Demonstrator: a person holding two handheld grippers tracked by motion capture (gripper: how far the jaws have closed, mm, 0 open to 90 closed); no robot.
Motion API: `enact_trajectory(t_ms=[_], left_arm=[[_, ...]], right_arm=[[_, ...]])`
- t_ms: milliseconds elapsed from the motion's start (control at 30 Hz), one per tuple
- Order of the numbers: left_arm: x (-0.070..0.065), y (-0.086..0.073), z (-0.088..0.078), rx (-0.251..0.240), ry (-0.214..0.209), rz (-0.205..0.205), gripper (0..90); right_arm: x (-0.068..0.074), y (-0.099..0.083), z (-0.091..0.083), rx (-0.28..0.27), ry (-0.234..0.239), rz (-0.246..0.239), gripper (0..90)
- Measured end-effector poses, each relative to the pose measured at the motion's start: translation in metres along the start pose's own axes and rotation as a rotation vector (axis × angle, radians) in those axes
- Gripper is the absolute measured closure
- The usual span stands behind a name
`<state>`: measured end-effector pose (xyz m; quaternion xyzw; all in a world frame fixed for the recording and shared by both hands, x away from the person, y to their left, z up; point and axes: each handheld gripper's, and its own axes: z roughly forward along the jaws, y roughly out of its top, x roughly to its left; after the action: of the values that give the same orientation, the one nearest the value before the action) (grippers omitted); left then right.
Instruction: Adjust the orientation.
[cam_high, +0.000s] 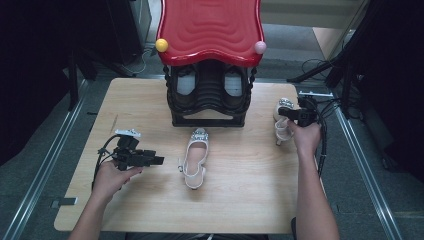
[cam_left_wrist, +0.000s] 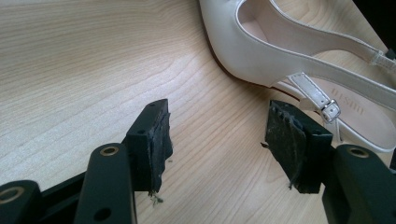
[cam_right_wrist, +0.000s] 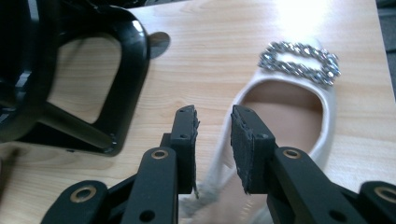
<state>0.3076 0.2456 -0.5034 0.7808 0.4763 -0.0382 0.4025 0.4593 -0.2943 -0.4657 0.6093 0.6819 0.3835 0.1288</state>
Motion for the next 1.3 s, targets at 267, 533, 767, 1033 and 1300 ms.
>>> enact_trajectory(t_ms=[267, 533, 767, 1033, 1300], left_arm=[[0.000, 0.000, -0.002, -0.008, 0.010, 0.000, 40.6], [0.001, -0.001, -0.003, -0.011, 0.021, -0.005, 40.8], [0.002, -0.001, -0.004, -0.017, 0.022, -0.010, 40.7], [0.002, -0.001, -0.004, -0.016, 0.011, -0.012, 40.4], [0.001, 0.003, -0.002, -0.021, 0.009, -0.001, 39.1]], right_arm=[[-0.005, -0.010, 0.017, 0.033, -0.018, 0.014, 73.7], [-0.003, -0.013, 0.025, 0.010, -0.065, -0.034, 80.1], [-0.003, -0.012, 0.025, 0.009, -0.046, -0.019, 88.0], [-0.005, -0.010, 0.012, -0.008, -0.017, 0.001, 88.4], [0.000, -0.011, -0.003, -0.031, 0.077, 0.033, 88.4]])
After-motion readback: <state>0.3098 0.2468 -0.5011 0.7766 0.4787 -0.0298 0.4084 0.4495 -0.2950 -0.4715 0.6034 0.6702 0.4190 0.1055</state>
